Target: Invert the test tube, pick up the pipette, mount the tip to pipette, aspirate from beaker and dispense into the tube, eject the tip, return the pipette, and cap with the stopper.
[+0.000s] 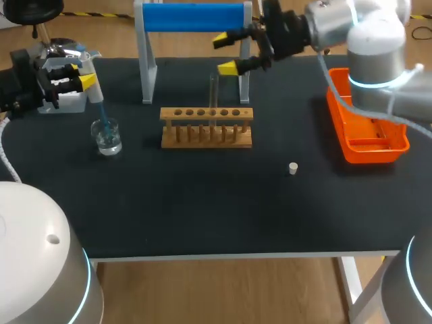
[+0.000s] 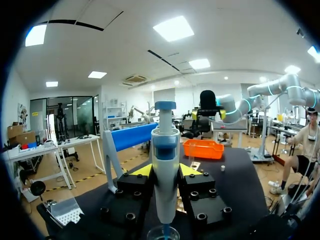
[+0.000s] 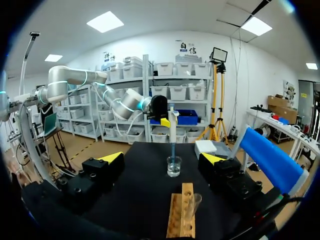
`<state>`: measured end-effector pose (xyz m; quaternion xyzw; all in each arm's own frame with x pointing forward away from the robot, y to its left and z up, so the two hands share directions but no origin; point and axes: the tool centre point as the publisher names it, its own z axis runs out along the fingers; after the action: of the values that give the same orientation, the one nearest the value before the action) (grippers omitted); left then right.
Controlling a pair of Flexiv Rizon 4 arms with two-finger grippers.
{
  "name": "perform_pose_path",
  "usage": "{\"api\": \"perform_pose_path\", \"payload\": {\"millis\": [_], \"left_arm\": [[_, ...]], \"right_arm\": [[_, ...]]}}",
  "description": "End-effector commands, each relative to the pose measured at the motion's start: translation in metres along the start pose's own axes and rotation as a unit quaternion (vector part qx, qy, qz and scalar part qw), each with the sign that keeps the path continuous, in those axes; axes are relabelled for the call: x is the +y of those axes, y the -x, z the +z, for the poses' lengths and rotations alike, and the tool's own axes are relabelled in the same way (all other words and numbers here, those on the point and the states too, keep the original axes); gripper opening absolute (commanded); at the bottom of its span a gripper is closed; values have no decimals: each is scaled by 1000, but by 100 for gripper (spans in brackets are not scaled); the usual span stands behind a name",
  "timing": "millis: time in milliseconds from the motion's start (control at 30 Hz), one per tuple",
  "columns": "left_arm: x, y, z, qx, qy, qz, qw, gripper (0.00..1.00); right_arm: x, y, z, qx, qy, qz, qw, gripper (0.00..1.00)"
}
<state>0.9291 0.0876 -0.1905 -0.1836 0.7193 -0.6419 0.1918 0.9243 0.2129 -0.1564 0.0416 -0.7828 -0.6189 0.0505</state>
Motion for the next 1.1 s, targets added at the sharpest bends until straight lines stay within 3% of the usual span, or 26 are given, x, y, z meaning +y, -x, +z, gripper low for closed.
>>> {"api": "perform_pose_path", "payload": {"millis": [33, 533, 1100], "left_arm": [[0, 0, 0, 0, 0, 0, 1000, 0], [0, 0, 0, 0, 0, 0, 1000, 0], [0, 0, 0, 0, 0, 0, 1000, 0]], "right_arm": [[-19, -1, -19, -2, 8, -1, 1000, 100], [-70, 21, -22, -2, -12, -7, 1000, 100], [-114, 49, -4, -17, -58, -12, 998, 100]]}}
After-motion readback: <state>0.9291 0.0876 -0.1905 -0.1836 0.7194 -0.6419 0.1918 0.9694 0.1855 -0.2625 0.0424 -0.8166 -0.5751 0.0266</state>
